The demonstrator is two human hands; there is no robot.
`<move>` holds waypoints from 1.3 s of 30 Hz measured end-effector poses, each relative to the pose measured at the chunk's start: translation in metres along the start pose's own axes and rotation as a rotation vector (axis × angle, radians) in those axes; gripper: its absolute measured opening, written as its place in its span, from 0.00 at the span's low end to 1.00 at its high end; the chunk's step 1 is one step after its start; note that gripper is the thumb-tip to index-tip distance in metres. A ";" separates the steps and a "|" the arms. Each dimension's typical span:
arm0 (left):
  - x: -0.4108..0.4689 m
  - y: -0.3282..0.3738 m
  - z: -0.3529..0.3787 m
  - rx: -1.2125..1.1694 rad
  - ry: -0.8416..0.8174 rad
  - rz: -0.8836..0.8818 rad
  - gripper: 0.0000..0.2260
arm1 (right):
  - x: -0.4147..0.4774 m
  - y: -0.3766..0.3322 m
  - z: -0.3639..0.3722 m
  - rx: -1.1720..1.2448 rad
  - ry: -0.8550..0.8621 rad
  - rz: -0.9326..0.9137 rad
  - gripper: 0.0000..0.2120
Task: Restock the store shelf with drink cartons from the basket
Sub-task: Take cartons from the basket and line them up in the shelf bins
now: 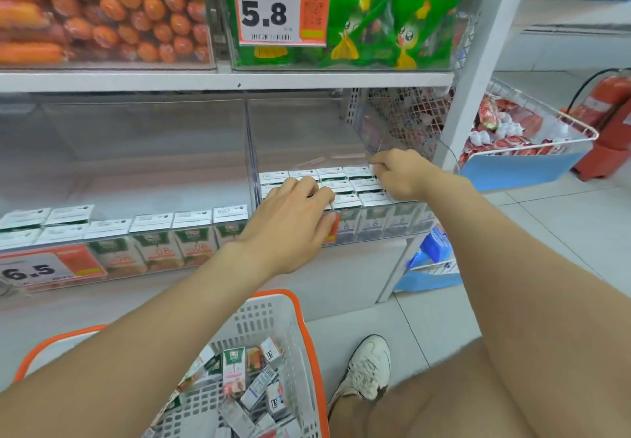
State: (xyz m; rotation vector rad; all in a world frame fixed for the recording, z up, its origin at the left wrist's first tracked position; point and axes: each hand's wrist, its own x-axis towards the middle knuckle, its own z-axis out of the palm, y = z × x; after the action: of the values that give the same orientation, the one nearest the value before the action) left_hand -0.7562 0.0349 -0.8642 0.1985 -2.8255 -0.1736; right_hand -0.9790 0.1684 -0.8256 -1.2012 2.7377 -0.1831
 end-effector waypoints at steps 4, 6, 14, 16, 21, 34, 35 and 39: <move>-0.012 -0.003 -0.006 -0.142 0.159 -0.004 0.12 | -0.022 -0.027 -0.008 0.047 0.188 0.008 0.15; -0.026 -0.005 -0.012 -0.161 0.318 0.004 0.10 | -0.042 -0.056 -0.019 0.204 0.326 -0.054 0.16; -0.137 -0.041 -0.007 -0.287 0.293 -0.185 0.07 | -0.126 -0.190 0.011 0.243 -0.256 -0.435 0.11; -0.167 -0.058 0.008 -0.289 0.124 -0.268 0.09 | -0.131 -0.214 0.049 0.115 -0.360 -0.497 0.10; -0.232 -0.107 0.065 -0.341 -0.224 -0.452 0.11 | -0.139 -0.248 0.140 -0.103 -0.546 -0.539 0.15; -0.303 -0.116 0.189 -0.386 -0.723 -0.568 0.08 | -0.106 -0.240 0.289 -0.173 -0.729 -0.430 0.07; -0.305 -0.112 0.200 -0.397 -0.769 -0.564 0.09 | -0.102 -0.237 0.298 -0.163 -0.725 -0.429 0.08; -0.316 -0.099 0.238 -0.458 -0.885 -0.618 0.19 | -0.100 -0.228 0.328 -0.176 -0.851 -0.418 0.17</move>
State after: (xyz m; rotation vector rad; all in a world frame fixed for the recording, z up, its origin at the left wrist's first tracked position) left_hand -0.5191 0.0101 -1.1950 1.1149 -3.3056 -1.3069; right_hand -0.6878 0.0715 -1.1004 -1.4445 1.7841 0.4368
